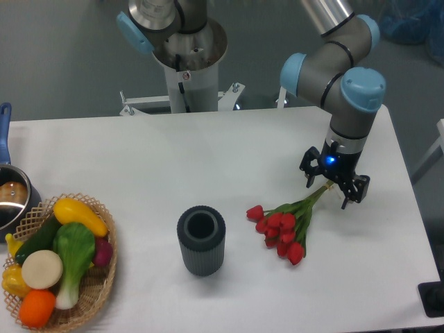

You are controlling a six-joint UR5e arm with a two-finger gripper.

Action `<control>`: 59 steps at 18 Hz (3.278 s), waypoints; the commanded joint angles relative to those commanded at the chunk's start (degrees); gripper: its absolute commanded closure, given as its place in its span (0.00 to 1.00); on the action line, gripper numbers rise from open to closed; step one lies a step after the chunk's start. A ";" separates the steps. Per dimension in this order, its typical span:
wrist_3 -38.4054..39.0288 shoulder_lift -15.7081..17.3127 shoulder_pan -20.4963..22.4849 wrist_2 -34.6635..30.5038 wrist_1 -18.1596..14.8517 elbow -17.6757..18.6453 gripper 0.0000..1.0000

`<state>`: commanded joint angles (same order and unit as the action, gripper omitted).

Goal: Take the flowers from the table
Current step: 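Move the open gripper down and over the tulip stems, then close the gripper around the green tulip stems, then lift the gripped tulip bunch up off the table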

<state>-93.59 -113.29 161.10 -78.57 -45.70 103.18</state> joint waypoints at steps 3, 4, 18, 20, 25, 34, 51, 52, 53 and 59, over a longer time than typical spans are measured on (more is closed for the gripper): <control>-1.33 -0.09 -0.09 -0.88 0.00 1.59 0.00; -1.33 -0.09 -0.09 -0.97 0.00 2.20 0.00; -3.17 -3.16 0.00 -1.15 0.79 1.59 0.00; -3.53 -2.99 0.09 -1.15 0.70 1.68 0.00; -4.41 -2.99 0.17 -1.15 0.79 1.85 0.19; -3.79 -2.99 0.26 -1.06 0.79 1.24 0.73; -0.04 -0.36 4.21 14.46 0.53 -4.74 0.96; 2.86 0.78 4.57 18.15 0.53 -5.44 0.96; 5.58 1.49 4.57 21.06 0.53 -6.23 0.96; 19.12 3.16 3.60 31.44 0.53 -11.94 0.96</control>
<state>-74.47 -110.13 164.71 -47.14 -45.18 91.24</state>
